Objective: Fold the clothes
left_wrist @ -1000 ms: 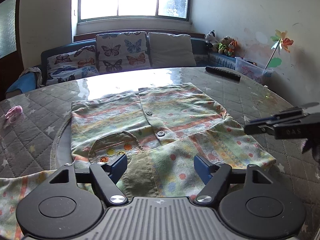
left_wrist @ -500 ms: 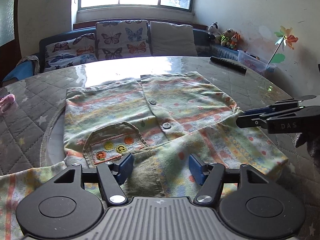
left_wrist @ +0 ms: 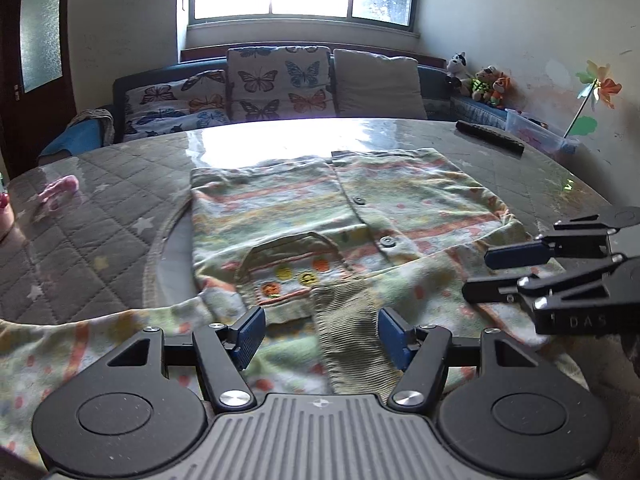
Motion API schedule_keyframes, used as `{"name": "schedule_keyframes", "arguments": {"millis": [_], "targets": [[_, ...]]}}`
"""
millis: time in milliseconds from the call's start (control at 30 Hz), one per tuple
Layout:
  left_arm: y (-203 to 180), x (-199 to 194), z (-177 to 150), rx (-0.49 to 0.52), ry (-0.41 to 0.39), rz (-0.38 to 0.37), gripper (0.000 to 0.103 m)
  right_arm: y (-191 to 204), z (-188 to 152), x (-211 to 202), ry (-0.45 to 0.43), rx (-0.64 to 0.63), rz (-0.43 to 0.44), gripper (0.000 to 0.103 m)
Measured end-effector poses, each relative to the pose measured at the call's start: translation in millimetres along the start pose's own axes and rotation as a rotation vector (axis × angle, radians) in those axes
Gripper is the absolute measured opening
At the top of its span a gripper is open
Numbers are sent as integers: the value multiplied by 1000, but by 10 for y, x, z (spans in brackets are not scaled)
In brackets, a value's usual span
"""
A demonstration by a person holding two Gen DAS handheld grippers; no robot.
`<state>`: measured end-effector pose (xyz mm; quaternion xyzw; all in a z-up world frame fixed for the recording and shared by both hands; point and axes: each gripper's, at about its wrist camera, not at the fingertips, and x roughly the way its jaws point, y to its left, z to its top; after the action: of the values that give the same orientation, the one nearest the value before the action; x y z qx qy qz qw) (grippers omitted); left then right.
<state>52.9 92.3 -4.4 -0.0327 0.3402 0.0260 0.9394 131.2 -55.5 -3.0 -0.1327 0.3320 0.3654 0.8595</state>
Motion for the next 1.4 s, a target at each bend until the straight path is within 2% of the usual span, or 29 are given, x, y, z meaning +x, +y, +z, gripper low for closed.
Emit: {"name": "schedule_keyframes", "arguments": {"millis": [133,267,533,833,1033,1200,1400], "targets": [[90,-92,-46,-11,-6,26,70,243,-55,-76,-17,-73,-26,41],[213,-216,-92,-41,-27,61,80,344,-84,-156,-22,-83,1,43],[577,-509,-224,-126,-50,172,89,500,-190,-209,-6,-115,24,46],[993,-717,-376,-228,-50,301,89,368,-268,-476,-11,-28,41,46],[1166,-842,-454,-288,-66,370,89,291,-369,-488,34,-9,41,47],[1413,-927,-560,-361,-68,456,87,298,-316,-512,18,-7,46,48],[1735,-975,-639,-486,-64,505,67,311,-257,-516,4,-6,50,48]]}}
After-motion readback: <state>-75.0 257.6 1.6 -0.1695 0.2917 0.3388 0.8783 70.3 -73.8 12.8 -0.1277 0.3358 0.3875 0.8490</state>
